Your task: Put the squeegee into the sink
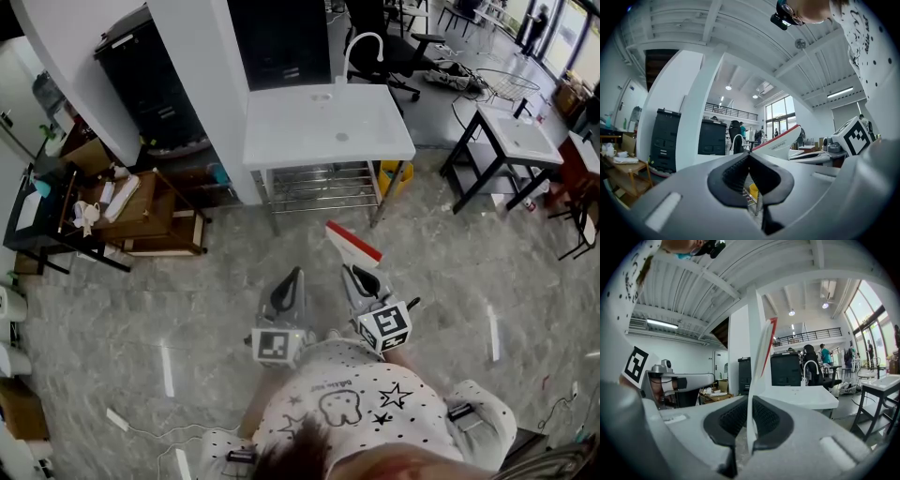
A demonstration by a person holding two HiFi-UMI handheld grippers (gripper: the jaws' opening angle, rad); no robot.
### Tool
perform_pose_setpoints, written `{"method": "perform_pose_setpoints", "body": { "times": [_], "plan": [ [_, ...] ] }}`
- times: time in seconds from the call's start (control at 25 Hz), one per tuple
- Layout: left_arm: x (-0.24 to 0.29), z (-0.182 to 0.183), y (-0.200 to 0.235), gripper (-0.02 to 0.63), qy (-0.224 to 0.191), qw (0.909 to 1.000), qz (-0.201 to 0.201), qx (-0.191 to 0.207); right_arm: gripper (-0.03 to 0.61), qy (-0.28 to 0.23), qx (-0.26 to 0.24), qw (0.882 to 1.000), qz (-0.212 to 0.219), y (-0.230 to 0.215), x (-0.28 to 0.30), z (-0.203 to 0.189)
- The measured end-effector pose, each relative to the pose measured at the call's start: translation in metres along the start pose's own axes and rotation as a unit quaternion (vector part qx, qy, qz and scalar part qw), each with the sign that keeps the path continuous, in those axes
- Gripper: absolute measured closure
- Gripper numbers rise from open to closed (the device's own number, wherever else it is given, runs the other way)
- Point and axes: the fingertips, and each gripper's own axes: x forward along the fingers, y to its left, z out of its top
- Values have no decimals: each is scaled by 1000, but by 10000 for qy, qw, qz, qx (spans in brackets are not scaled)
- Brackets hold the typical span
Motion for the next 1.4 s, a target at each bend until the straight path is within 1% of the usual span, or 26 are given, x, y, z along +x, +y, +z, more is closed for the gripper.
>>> {"method": "perform_pose_setpoints", "body": {
  "times": [0.2, 0.4, 0.56, 0.64, 0.8, 1.0, 1.2, 1.4],
  "plan": [
    [-1, -2, -3, 626, 41, 10000, 3, -9, 560, -10, 61, 10000, 54, 0, -4, -1],
    [13, -2, -1, 626, 79, 9999, 104, 51, 558, -287, -80, 9995, -49, -23, 4, 11],
    [31, 0, 1, 624, -204, 9995, 203, 85, 558, -386, -171, 9989, -200, -44, 8, 25],
    [35, 1, -3, 626, -217, 9994, 244, 104, 558, -369, -150, 9990, -184, -48, 7, 25],
    [38, 0, -7, 624, -150, 9995, 270, 74, 558, -296, -78, 9995, -35, -42, 6, 23],
    [32, 0, 9, 626, -193, 9993, 313, -42, 558, -217, -18, 9997, 57, -24, 17, 17],
    [31, 4, 25, 624, -132, 9995, 109, -255, 558, -214, 179, 9996, -74, -14, 32, 18],
    [33, 7, 51, 623, -163, 9998, -60, -121, 558, -180, 228, 9995, -133, 3, 56, 22]
  ]
}}
